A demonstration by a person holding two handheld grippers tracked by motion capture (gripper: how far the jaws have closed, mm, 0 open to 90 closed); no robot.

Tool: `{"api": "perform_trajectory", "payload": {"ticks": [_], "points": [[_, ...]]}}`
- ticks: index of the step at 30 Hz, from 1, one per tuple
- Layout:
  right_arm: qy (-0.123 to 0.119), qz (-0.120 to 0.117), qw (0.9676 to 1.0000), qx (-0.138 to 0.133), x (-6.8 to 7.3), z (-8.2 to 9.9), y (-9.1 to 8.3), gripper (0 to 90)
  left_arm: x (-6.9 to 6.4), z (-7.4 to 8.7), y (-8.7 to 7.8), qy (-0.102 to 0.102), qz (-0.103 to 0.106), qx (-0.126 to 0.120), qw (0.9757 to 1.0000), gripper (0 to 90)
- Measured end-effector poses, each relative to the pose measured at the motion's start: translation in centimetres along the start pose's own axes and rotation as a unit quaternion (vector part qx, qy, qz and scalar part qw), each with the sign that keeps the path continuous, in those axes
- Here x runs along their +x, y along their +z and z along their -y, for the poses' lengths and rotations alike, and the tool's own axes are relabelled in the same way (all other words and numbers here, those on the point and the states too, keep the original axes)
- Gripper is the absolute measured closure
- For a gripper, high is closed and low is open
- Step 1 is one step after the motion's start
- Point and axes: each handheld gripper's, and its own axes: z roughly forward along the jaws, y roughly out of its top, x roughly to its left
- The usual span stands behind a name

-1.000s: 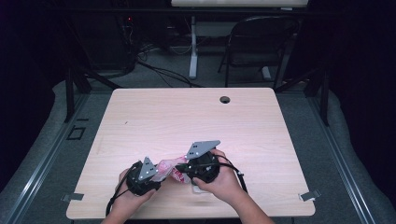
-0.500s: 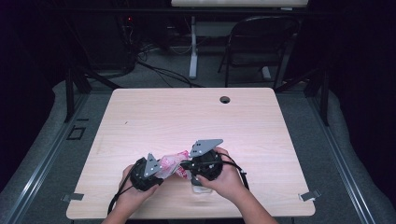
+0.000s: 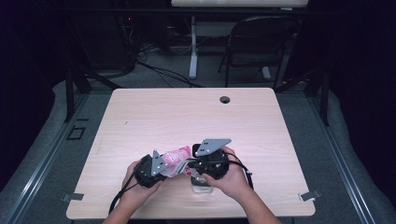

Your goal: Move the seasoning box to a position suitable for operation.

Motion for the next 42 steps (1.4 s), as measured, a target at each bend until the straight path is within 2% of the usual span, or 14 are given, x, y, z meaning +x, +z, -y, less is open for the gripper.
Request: {"api": "perform_trajectory", "payload": {"ticks": [7, 10, 18, 30, 32, 42], "points": [[0.005, -0.001, 1.0000, -0.008, -0.2, 0.2, -0.6, 88.6, 0.0, -1.0, -0.5, 0.029, -0.026, 0.005, 0.9992, 56.5], [0.005, 0.002, 0.9999, -0.011, -0.2, 0.2, -0.7, 88.0, 0.0, -1.2, -0.7, 0.032, -0.031, 0.004, 0.9990, 56.6], [0.013, 0.004, 0.9998, -0.017, -0.3, 0.3, -1.1, 85.1, 0.0, -1.9, -1.1, 0.061, -0.063, 0.004, 0.9961, 57.0], [0.019, 0.008, 0.9997, -0.015, -0.8, 0.5, -1.4, 78.7, -0.2, -2.4, -1.1, 0.078, -0.090, 0.001, 0.9929, 57.6], [0.020, 0.008, 0.9996, -0.015, -0.9, 0.5, -1.4, 79.0, -0.3, -2.4, -1.1, 0.078, -0.101, -0.002, 0.9918, 57.7], [0.021, 0.012, 0.9996, -0.015, -1.0, 0.6, -1.6, 79.5, -0.4, -2.7, -1.1, 0.091, -0.117, -0.002, 0.9889, 57.8]]}}
